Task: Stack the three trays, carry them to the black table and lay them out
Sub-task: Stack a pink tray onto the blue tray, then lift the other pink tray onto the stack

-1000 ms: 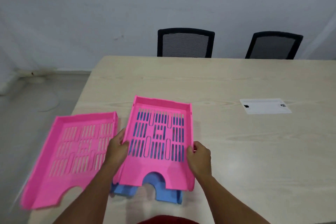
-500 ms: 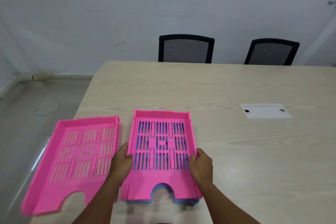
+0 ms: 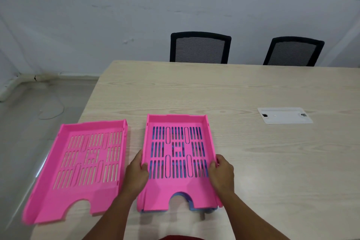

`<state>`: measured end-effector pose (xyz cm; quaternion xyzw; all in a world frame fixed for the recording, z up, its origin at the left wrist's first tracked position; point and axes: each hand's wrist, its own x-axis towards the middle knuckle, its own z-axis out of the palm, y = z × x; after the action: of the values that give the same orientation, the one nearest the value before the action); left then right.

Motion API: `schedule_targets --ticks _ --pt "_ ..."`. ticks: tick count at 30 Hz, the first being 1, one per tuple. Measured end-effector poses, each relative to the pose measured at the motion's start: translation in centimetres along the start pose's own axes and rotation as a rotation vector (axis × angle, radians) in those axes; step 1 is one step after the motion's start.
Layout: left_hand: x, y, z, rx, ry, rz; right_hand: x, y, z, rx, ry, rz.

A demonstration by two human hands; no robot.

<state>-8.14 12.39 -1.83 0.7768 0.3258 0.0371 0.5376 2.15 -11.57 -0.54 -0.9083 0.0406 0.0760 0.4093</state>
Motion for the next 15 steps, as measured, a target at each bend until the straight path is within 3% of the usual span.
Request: schedule_targets --ticks 15 --pt "-0.8 -0.4 0.3 -0.001 0.024 0.054 0.1 -0.5 -0.3 -0.054 0.006 -0.059"
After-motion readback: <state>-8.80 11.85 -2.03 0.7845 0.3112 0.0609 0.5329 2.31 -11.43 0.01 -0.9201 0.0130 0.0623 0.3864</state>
